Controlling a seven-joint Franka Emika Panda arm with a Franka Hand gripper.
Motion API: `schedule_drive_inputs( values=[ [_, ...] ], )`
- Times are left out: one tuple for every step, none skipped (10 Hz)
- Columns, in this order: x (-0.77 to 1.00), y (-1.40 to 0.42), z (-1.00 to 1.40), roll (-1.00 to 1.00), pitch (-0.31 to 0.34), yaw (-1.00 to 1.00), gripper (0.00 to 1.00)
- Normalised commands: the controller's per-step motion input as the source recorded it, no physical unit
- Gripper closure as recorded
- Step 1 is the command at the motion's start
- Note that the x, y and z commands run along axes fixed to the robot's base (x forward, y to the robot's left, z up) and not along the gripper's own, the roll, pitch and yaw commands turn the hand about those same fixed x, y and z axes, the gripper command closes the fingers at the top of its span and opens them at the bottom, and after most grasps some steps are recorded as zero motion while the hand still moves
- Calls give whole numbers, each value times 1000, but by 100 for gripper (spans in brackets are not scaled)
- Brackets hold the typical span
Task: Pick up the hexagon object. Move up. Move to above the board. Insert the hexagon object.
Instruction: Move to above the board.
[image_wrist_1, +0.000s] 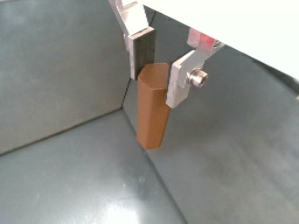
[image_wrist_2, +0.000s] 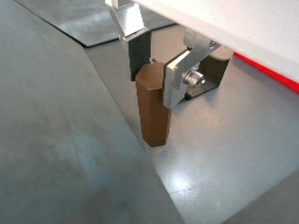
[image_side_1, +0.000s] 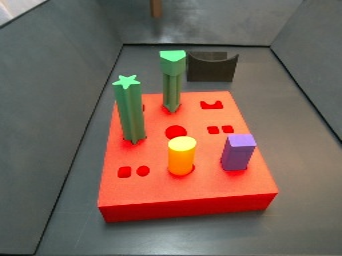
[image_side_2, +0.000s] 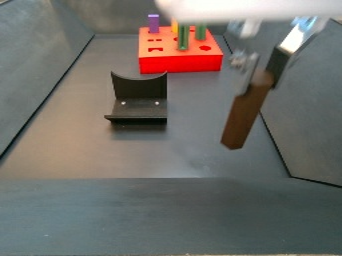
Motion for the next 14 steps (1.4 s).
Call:
schedule_drive_inputs(
  values=[
    [-142,117,1000,28,60,4,100],
    [-135,110,1000,31,72,7,100],
    [-114,93,1000,39,90,10,100],
    [-99,82,1000,39,100,18,100],
    [-78,67,1000,35,102,20,100],
    [-68,61,1000,34,105,21,100],
    [-35,34,799,25,100,21,100],
    [-24,27,695,23,99,18,100],
    [-10,17,490,26,103,16,100],
    [-4,7,334,29,105,17,100],
    [-2,-3,180,33,104,19,100],
    [125,-1000,26,65,358,-1000,100],
    [126,-1000,25,79,354,-1000,100],
    [121,-1000,27,109,354,-1000,100]
  ],
)
